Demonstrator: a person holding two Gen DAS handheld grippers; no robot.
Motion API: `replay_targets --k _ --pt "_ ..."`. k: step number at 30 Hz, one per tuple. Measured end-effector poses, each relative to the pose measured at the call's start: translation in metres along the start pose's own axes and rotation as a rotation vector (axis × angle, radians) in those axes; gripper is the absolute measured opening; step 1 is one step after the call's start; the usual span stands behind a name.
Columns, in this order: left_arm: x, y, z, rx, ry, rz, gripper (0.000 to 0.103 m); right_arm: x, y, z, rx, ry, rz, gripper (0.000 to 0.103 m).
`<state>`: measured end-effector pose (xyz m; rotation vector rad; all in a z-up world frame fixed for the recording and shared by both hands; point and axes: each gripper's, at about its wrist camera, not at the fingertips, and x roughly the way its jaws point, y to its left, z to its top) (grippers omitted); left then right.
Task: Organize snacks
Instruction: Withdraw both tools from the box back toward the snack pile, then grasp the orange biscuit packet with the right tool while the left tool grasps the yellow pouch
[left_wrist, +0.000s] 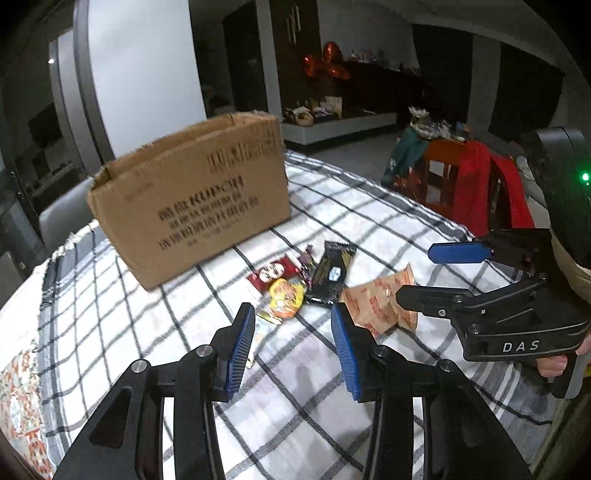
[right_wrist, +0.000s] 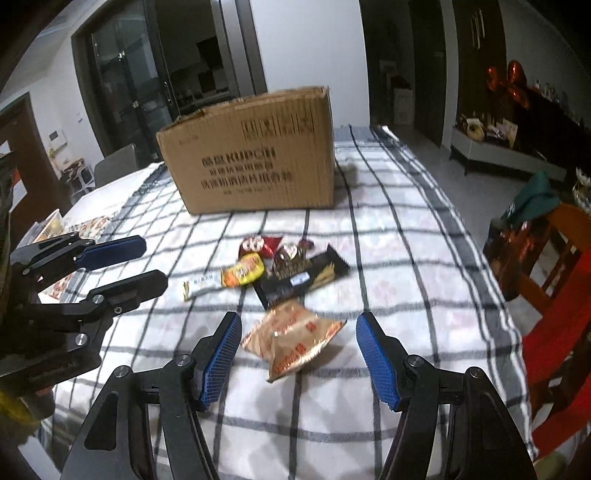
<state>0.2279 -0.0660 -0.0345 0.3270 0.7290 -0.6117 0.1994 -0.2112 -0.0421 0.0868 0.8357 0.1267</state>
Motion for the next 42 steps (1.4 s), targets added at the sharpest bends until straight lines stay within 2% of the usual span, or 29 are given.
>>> replay_targets --k 7,17,21,32,34,42 --pt "0.021 0.004 -0.003 0.014 0.006 -0.039 0.042 0.017 0.001 -0.006 0.021 0.048 0.017 0.065" --pt "0.063 0.016 0.005 -0.042 0.046 -0.085 0.037 0.041 -0.004 -0.004 0.076 0.084 0.038 0.065" --pt "0.077 0.019 0.008 -0.075 0.060 -0.089 0.036 0.045 -0.005 0.000 0.080 0.093 0.039 0.059" --pt "0.098 0.022 0.005 -0.096 0.092 -0.056 0.036 0.050 -0.004 -0.001 0.090 0.094 0.045 0.049" --pt "0.100 0.021 0.005 -0.098 0.095 -0.047 0.030 0.050 -0.005 0.000 0.088 0.093 0.044 0.049" --pt "0.099 0.018 0.006 -0.084 0.099 -0.030 0.026 0.047 -0.009 -0.001 0.117 0.091 0.047 0.048"
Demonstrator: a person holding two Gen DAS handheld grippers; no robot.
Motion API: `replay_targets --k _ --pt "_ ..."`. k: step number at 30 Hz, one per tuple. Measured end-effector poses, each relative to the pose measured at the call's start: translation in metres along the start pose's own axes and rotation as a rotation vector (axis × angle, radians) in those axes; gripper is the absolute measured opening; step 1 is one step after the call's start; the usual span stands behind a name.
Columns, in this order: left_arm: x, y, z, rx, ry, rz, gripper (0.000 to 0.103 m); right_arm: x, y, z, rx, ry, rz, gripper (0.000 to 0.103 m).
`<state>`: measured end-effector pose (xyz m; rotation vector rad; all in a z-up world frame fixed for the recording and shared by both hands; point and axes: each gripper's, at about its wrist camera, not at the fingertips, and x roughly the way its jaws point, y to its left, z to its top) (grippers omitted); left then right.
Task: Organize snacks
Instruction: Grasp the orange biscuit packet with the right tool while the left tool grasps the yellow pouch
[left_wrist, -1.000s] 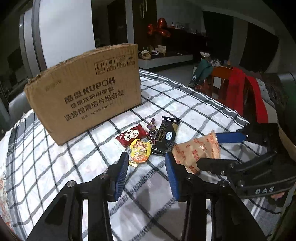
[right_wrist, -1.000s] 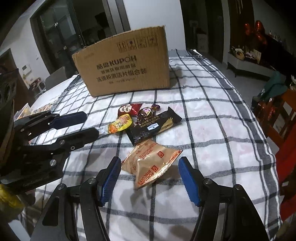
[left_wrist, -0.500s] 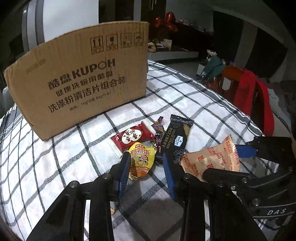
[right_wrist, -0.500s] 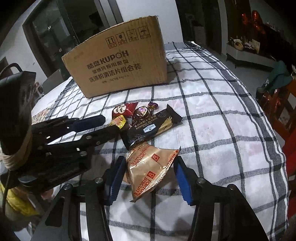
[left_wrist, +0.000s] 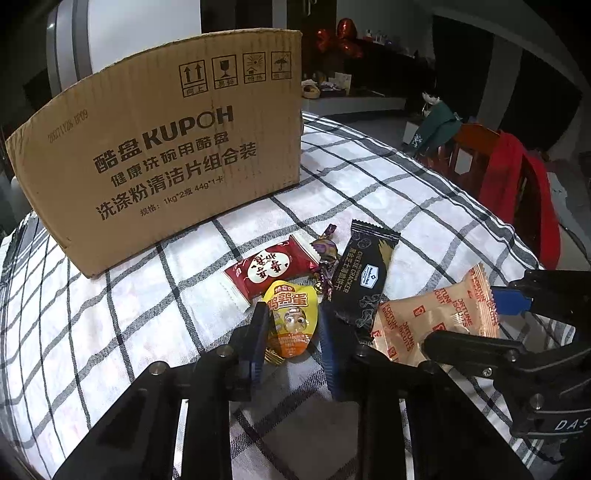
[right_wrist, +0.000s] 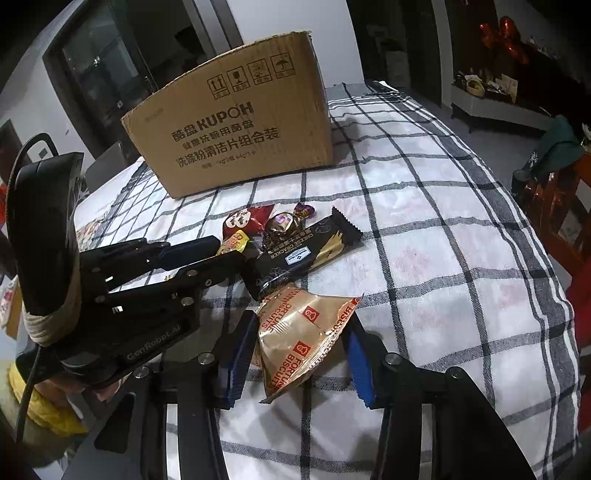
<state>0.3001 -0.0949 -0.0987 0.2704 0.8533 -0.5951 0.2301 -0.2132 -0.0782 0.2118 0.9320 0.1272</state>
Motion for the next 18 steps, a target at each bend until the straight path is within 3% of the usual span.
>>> replay_targets --k 2,3,6,13,16,18 --pt "-0.003 -0.002 0.000 0.007 -0.004 0.001 0.025 -0.002 -0.001 -0.001 0.007 0.000 0.001 0.048" --pt "-0.006 -0.004 0.000 0.011 -0.010 0.004 0.015 -0.003 -0.002 -0.001 0.011 -0.001 0.004 0.048" --pt "-0.015 -0.007 0.001 0.017 -0.017 0.028 0.007 -0.007 -0.003 -0.001 0.017 -0.009 0.008 0.048" --pt "-0.020 -0.010 -0.003 0.016 -0.003 0.020 0.005 -0.015 -0.001 0.001 0.010 -0.030 0.009 0.047" --pt "-0.020 -0.010 -0.004 0.008 -0.003 -0.002 0.010 -0.018 0.001 0.001 0.004 -0.034 0.012 0.047" --pt "-0.021 -0.009 -0.003 -0.003 -0.012 0.005 0.028 -0.017 0.000 0.002 0.006 -0.035 0.014 0.047"
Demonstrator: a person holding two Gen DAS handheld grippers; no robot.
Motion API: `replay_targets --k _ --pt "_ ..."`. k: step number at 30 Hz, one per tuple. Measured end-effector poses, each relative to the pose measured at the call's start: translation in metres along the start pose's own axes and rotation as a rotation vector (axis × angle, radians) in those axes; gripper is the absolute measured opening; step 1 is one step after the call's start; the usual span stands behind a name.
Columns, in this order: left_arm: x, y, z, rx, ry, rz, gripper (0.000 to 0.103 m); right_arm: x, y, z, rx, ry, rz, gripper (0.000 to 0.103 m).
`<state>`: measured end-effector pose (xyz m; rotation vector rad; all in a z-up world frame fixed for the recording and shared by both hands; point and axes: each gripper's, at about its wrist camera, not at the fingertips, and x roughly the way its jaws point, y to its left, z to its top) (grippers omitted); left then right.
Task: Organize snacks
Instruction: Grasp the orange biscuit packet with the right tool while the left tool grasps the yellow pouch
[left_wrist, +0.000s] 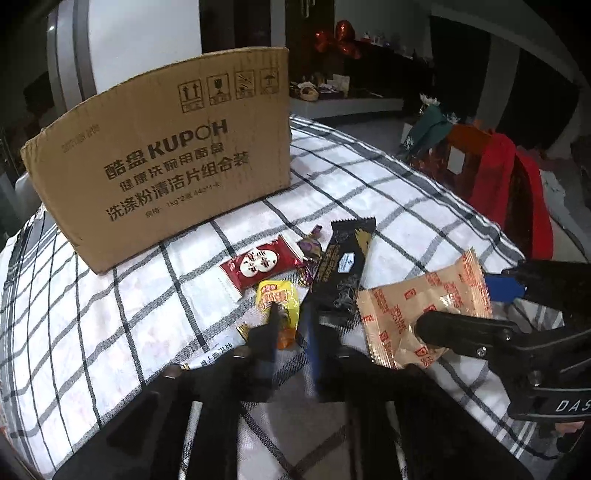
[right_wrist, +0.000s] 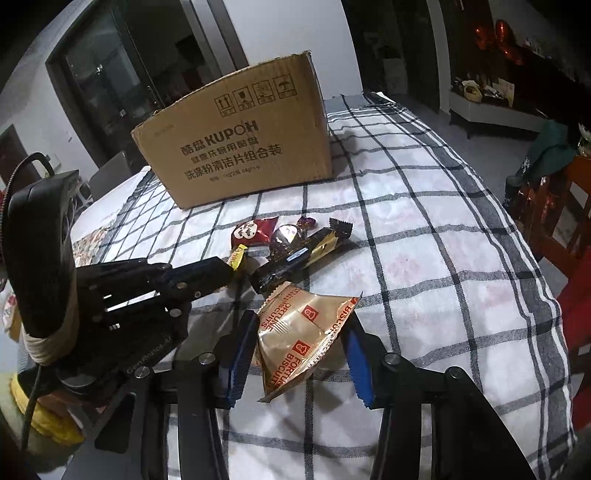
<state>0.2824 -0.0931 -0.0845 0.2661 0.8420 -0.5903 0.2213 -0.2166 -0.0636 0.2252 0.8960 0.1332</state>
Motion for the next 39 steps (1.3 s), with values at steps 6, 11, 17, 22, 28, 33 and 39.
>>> replay_targets --k 6,11,17,22,28,33,39 --pt "0.013 0.004 0.004 -0.017 0.026 0.005 0.030 0.006 -0.002 0.007 0.016 -0.006 -0.005 0.047" --pt "0.019 0.010 0.007 -0.048 0.026 -0.011 0.031 0.013 -0.005 0.011 0.039 -0.003 0.007 0.047" --pt "0.029 0.018 0.005 -0.106 0.051 -0.058 0.031 0.018 -0.004 0.014 0.039 -0.004 -0.004 0.047" --pt "0.027 0.017 0.003 -0.107 0.043 -0.056 0.027 0.016 -0.004 0.013 0.034 -0.008 -0.005 0.046" --pt "0.013 0.012 0.001 -0.099 0.029 -0.040 0.027 0.009 -0.004 0.010 0.036 -0.012 -0.009 0.045" --pt "-0.002 0.004 -0.001 -0.100 0.009 -0.036 0.027 -0.004 -0.004 0.006 0.030 -0.028 -0.016 0.045" --pt "-0.022 -0.001 0.001 -0.117 -0.008 -0.042 0.026 -0.023 -0.002 0.009 0.027 -0.067 -0.009 0.045"
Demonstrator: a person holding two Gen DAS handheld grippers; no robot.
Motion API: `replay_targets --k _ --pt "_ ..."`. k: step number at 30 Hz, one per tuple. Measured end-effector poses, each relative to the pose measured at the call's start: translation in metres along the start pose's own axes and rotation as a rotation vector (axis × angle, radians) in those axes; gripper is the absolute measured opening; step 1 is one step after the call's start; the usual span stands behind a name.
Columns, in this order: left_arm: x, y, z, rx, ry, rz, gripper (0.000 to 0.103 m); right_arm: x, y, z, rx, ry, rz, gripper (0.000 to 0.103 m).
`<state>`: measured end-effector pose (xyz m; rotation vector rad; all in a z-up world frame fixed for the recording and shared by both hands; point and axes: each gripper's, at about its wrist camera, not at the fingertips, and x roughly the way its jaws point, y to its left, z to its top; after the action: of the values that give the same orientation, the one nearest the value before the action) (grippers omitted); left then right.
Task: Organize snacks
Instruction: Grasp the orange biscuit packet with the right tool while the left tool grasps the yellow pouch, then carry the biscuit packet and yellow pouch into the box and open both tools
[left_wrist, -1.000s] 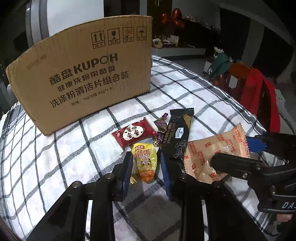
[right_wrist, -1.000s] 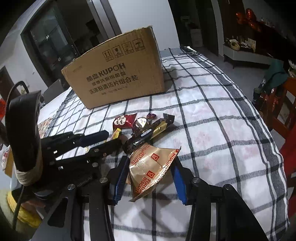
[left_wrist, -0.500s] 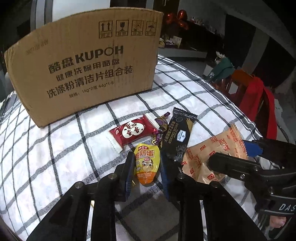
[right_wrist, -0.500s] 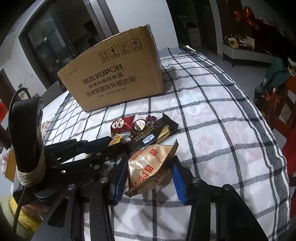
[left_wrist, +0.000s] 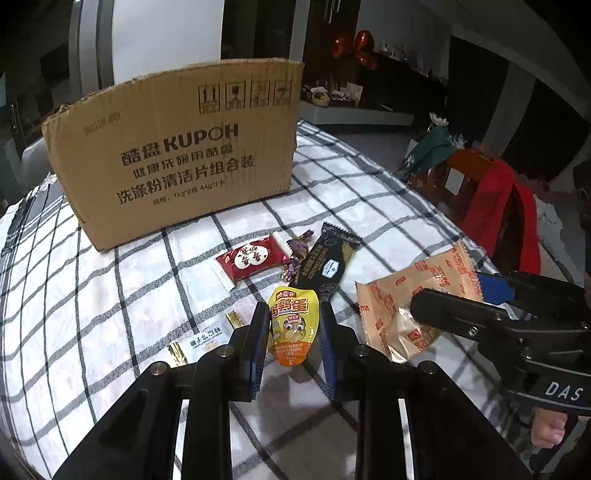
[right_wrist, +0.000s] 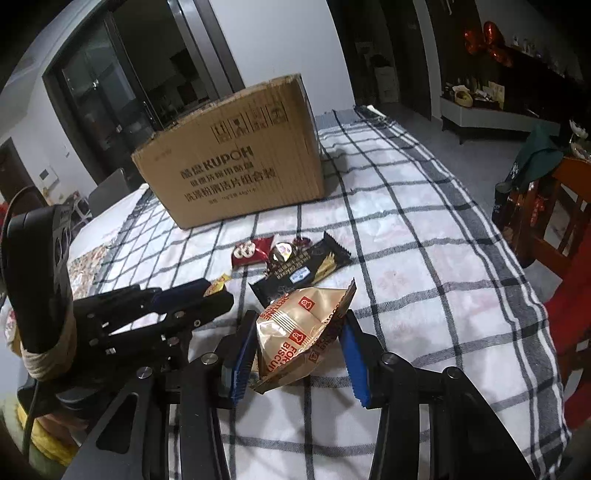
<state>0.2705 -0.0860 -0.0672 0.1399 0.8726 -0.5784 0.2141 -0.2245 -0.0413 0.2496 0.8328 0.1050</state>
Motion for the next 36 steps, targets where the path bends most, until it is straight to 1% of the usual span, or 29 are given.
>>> replay_targets --k 7,12,18,21,25,29,36 --pt "-0.028 0.001 0.014 -0.012 -0.046 0.035 0.026 -0.015 0.008 0.014 -0.028 -0.046 0.010 0.045" --pt "-0.048 0.005 0.032 -0.018 -0.095 0.060 0.026 -0.023 0.016 0.032 -0.058 -0.086 0.024 0.045" --pt "-0.065 0.016 0.060 -0.022 -0.154 0.087 0.026 -0.029 0.023 0.066 -0.056 -0.153 0.039 0.045" --pt "-0.073 0.021 0.075 -0.021 -0.186 0.107 0.026 -0.032 0.029 0.088 -0.076 -0.198 0.038 0.045" --pt "-0.085 0.032 0.097 -0.023 -0.232 0.135 0.026 -0.032 0.037 0.112 -0.103 -0.232 0.033 0.045" --pt "-0.090 0.043 0.115 -0.026 -0.253 0.165 0.026 -0.029 0.045 0.136 -0.132 -0.258 0.034 0.045" --pt "-0.088 0.069 0.142 -0.047 -0.269 0.185 0.026 -0.017 0.054 0.178 -0.147 -0.275 0.045 0.045"
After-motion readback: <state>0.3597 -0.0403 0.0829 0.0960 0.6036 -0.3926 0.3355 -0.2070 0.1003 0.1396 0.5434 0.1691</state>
